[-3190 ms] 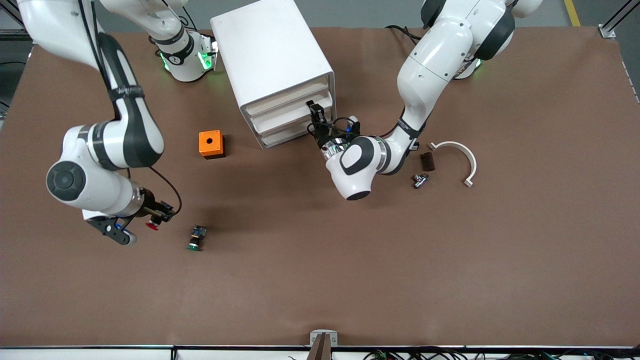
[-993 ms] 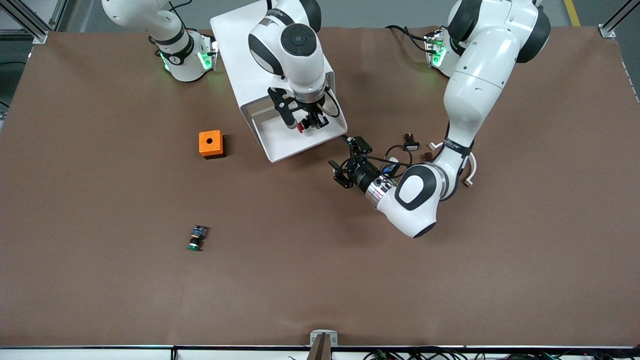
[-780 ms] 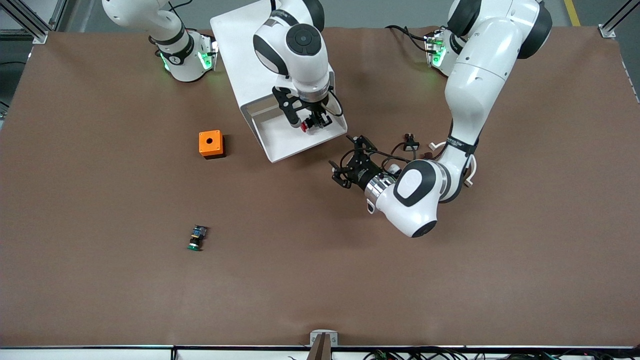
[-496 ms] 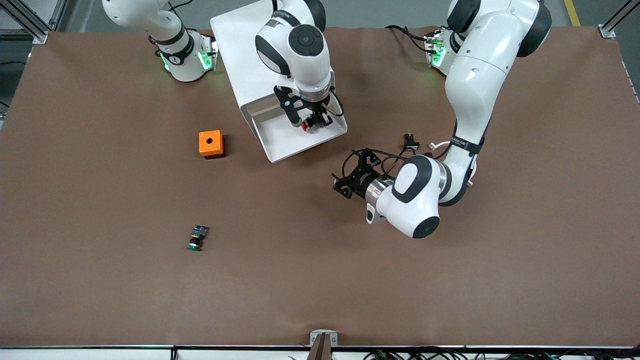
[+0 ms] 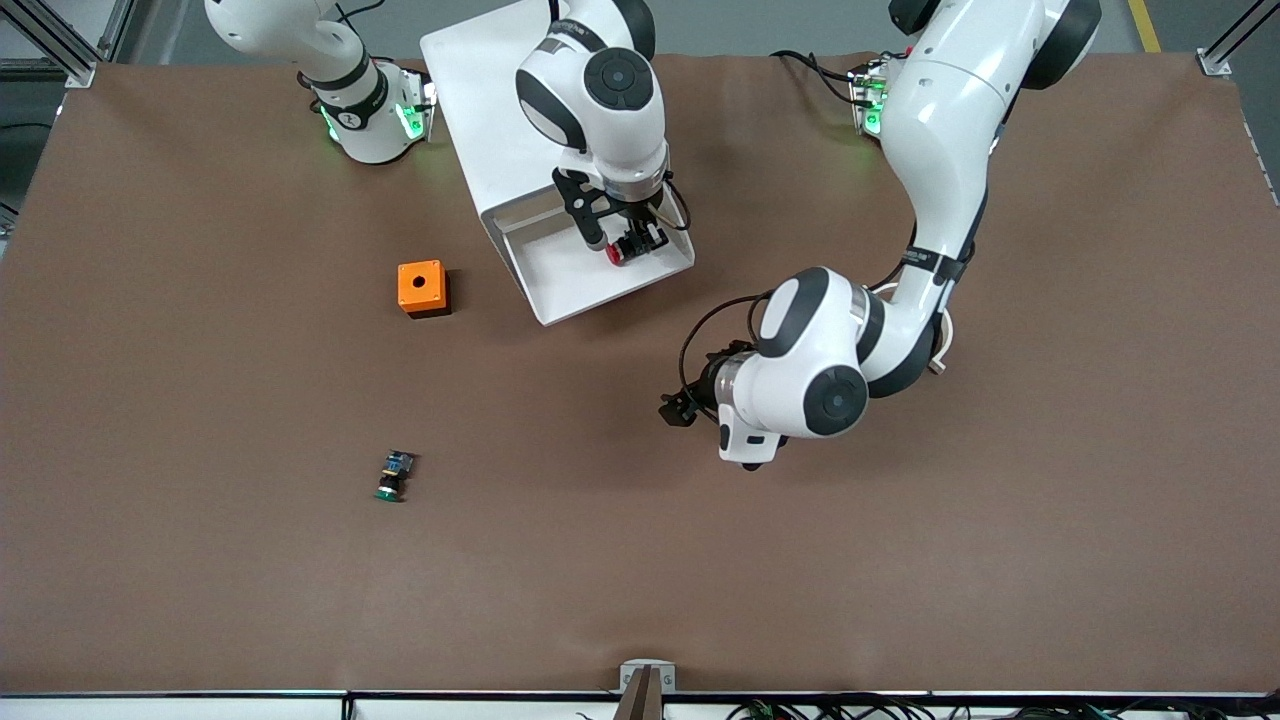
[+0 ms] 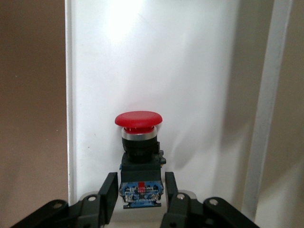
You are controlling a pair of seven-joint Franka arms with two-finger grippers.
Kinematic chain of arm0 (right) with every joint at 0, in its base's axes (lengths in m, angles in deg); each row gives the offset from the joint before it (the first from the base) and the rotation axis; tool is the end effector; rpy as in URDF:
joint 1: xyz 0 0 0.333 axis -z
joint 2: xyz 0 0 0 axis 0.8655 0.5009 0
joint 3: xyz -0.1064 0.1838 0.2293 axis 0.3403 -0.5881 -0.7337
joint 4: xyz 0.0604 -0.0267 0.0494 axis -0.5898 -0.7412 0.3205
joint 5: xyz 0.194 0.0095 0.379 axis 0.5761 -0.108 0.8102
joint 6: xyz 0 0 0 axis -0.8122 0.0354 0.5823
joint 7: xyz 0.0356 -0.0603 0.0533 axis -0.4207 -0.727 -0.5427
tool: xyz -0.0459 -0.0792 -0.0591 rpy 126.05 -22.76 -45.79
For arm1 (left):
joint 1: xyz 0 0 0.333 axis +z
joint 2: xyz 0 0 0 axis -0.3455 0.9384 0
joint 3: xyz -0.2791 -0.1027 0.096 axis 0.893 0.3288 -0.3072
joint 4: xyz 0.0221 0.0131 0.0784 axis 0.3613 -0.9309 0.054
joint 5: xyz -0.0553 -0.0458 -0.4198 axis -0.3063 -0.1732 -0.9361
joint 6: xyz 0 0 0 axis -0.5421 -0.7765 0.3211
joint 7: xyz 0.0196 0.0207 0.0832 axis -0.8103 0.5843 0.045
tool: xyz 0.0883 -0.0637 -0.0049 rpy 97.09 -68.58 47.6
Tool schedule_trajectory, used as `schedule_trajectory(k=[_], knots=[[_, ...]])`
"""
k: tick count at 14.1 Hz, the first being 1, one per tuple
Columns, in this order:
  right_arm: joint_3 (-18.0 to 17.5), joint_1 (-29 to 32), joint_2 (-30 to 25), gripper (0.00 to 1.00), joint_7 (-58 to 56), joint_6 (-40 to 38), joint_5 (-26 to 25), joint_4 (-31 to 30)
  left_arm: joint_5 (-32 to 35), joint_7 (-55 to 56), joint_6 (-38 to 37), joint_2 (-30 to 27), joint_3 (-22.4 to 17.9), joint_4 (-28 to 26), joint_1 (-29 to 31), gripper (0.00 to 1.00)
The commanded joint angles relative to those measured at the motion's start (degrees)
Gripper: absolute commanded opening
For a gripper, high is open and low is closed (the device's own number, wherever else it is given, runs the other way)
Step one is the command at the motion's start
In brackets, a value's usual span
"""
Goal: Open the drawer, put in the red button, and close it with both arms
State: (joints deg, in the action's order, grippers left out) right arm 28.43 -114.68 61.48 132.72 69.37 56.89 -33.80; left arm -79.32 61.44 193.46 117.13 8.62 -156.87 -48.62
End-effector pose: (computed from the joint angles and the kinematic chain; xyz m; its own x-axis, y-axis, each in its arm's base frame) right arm 0.3796 0.5407 0.3352 0.4484 -0.8901 -0.0815 -0.8899 -0.4531 0.0523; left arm 0.6392 -0.4389 0.2910 0.7070 0.5725 -0.4152 0.6541 -0.7525 0.0764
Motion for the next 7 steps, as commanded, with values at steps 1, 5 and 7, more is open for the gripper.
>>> schedule_trajectory(k=[1, 5, 7], knots=[[0.8, -1.1, 0.5, 1.0, 0.8, -0.3, 0.0, 1.3, 5.3, -0.8, 3.6, -2.7, -0.1, -2.1, -1.5, 0.99], [1.1, 2.0, 0.0, 1.0, -7.2, -4.6, -2.8, 4.0, 10.3, 0.4, 3.8, -3.9, -0.1, -2.3, -3.4, 0.99], [1.1, 5.7, -0.8, 1.0, -16.9, -10.9, -2.8, 7.0, 12.8, 0.4, 4.2, -3.9, -0.1, -2.4, -4.3, 1.0]])
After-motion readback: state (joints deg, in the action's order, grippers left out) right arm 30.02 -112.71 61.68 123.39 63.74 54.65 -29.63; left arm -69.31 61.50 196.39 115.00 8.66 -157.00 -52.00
